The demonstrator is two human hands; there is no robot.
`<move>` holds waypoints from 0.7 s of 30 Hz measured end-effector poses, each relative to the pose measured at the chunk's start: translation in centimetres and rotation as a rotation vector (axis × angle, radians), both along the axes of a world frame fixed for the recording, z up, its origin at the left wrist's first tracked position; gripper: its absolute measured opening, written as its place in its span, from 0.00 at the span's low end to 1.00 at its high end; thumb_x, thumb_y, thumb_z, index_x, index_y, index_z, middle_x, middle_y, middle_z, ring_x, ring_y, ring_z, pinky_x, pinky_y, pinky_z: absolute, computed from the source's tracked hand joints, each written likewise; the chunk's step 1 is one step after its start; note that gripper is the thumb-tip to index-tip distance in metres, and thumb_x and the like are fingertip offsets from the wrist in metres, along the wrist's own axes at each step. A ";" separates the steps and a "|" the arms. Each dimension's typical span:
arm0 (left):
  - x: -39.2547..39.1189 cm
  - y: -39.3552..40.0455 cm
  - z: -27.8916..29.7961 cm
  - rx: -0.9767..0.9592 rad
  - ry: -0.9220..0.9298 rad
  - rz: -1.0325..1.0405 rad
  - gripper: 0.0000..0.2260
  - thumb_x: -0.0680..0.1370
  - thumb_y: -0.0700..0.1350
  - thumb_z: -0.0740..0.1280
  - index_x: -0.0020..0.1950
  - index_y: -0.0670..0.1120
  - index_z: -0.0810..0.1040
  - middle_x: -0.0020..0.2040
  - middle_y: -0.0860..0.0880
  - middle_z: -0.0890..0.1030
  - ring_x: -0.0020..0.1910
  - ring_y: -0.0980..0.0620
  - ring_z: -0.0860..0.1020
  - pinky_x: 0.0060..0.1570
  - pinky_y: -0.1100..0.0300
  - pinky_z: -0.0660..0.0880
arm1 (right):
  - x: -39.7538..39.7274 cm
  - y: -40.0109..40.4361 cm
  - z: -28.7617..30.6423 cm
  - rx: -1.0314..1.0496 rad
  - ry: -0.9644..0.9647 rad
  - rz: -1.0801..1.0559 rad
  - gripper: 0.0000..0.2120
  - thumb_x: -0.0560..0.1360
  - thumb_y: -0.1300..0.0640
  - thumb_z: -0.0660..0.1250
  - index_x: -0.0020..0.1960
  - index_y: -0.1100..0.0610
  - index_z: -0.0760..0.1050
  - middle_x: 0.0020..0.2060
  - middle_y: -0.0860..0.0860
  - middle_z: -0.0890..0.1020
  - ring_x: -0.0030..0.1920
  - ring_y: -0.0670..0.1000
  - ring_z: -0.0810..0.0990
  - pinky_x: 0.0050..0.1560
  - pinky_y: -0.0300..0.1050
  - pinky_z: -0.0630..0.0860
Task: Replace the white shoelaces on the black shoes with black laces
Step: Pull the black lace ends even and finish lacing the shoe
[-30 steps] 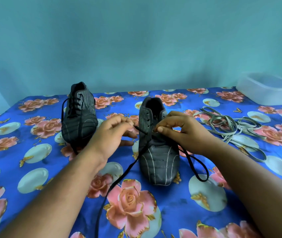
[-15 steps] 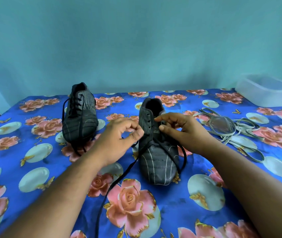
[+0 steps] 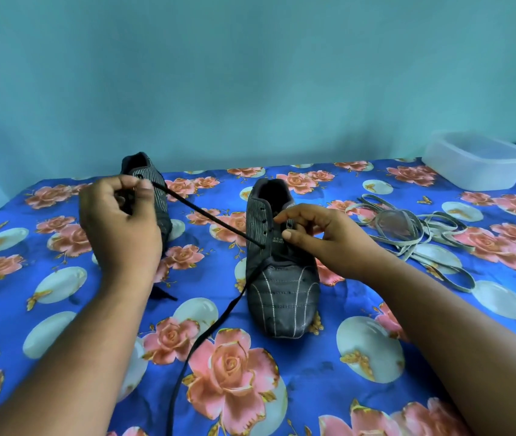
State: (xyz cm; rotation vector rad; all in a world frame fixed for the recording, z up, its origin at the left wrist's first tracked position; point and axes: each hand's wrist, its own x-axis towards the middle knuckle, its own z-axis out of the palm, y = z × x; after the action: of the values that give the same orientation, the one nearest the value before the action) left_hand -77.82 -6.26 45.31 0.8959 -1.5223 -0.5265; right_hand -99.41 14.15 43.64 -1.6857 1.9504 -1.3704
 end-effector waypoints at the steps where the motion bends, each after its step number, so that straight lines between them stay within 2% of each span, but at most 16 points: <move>1: -0.1 0.2 -0.2 -0.062 -0.102 0.021 0.14 0.78 0.55 0.68 0.55 0.47 0.80 0.54 0.45 0.80 0.55 0.43 0.77 0.57 0.47 0.73 | 0.0 0.0 0.0 0.002 -0.005 -0.001 0.09 0.79 0.56 0.71 0.59 0.49 0.81 0.36 0.56 0.74 0.40 0.58 0.74 0.51 0.59 0.75; 3: -0.8 1.4 -0.5 -0.183 -0.315 -0.090 0.14 0.77 0.57 0.70 0.56 0.50 0.82 0.55 0.49 0.81 0.57 0.44 0.77 0.58 0.48 0.73 | 0.1 0.1 0.1 0.003 -0.005 -0.001 0.09 0.79 0.56 0.71 0.59 0.49 0.81 0.36 0.56 0.74 0.41 0.58 0.74 0.51 0.59 0.75; 6: -2.1 3.5 -1.9 -0.218 -0.520 -0.461 0.17 0.73 0.66 0.66 0.51 0.55 0.85 0.51 0.61 0.79 0.58 0.55 0.73 0.63 0.54 0.67 | 0.1 0.0 0.1 0.001 0.006 0.001 0.09 0.79 0.56 0.71 0.59 0.49 0.80 0.37 0.57 0.75 0.42 0.59 0.75 0.51 0.61 0.75; 8: -2.7 4.5 -2.5 -0.186 -0.571 -0.600 0.20 0.71 0.68 0.64 0.47 0.56 0.84 0.48 0.64 0.77 0.57 0.61 0.69 0.64 0.64 0.60 | 0.0 0.0 0.0 0.002 0.011 -0.001 0.09 0.79 0.55 0.71 0.59 0.48 0.80 0.37 0.57 0.75 0.42 0.60 0.75 0.52 0.62 0.75; 10: -2.9 4.6 -2.9 -0.173 -0.579 -0.639 0.18 0.70 0.68 0.64 0.44 0.56 0.82 0.49 0.61 0.79 0.59 0.60 0.70 0.65 0.69 0.56 | -0.1 0.0 0.0 0.002 0.010 0.002 0.09 0.79 0.55 0.71 0.59 0.48 0.80 0.37 0.57 0.75 0.42 0.60 0.75 0.52 0.61 0.75; 13: -2.5 4.5 -2.3 -0.106 -0.599 -0.637 0.15 0.70 0.68 0.64 0.43 0.58 0.80 0.51 0.59 0.82 0.61 0.60 0.73 0.68 0.52 0.65 | 0.0 0.0 0.1 0.004 0.005 0.003 0.09 0.79 0.55 0.71 0.59 0.48 0.80 0.37 0.58 0.75 0.42 0.59 0.75 0.52 0.60 0.75; 15: -2.2 4.0 -1.8 0.049 -0.476 -0.628 0.11 0.69 0.64 0.68 0.42 0.58 0.82 0.49 0.60 0.84 0.57 0.63 0.78 0.66 0.51 0.71 | 0.0 -0.1 0.1 0.008 0.009 0.008 0.09 0.79 0.55 0.71 0.59 0.48 0.80 0.37 0.58 0.74 0.42 0.58 0.75 0.52 0.59 0.75; 17: -1.9 3.1 -1.4 0.228 -0.315 -0.549 0.10 0.68 0.62 0.69 0.41 0.59 0.82 0.45 0.57 0.85 0.52 0.56 0.82 0.63 0.47 0.76 | -0.1 -0.1 0.1 0.008 0.011 0.018 0.09 0.80 0.55 0.70 0.59 0.48 0.80 0.37 0.57 0.74 0.41 0.57 0.75 0.52 0.59 0.75; 19: -1.3 2.0 -1.1 0.186 -0.277 -0.351 0.13 0.69 0.65 0.67 0.39 0.57 0.79 0.42 0.51 0.83 0.46 0.44 0.80 0.55 0.41 0.78 | -0.1 0.0 0.1 0.006 0.013 0.022 0.09 0.80 0.55 0.70 0.59 0.48 0.80 0.37 0.58 0.74 0.41 0.57 0.75 0.52 0.58 0.75; 21: -1.0 1.5 -0.8 -0.024 -0.343 -0.150 0.09 0.75 0.61 0.67 0.39 0.58 0.76 0.45 0.50 0.81 0.48 0.40 0.79 0.52 0.40 0.77 | -0.1 0.0 0.2 0.008 0.013 0.022 0.09 0.80 0.56 0.70 0.59 0.49 0.80 0.37 0.58 0.75 0.41 0.57 0.75 0.52 0.57 0.75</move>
State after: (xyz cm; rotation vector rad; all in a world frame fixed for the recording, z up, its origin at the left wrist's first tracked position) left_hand -78.80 -4.76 44.53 0.8895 -1.9145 -0.4780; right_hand -99.48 14.19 43.87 -1.7112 1.9364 -1.3451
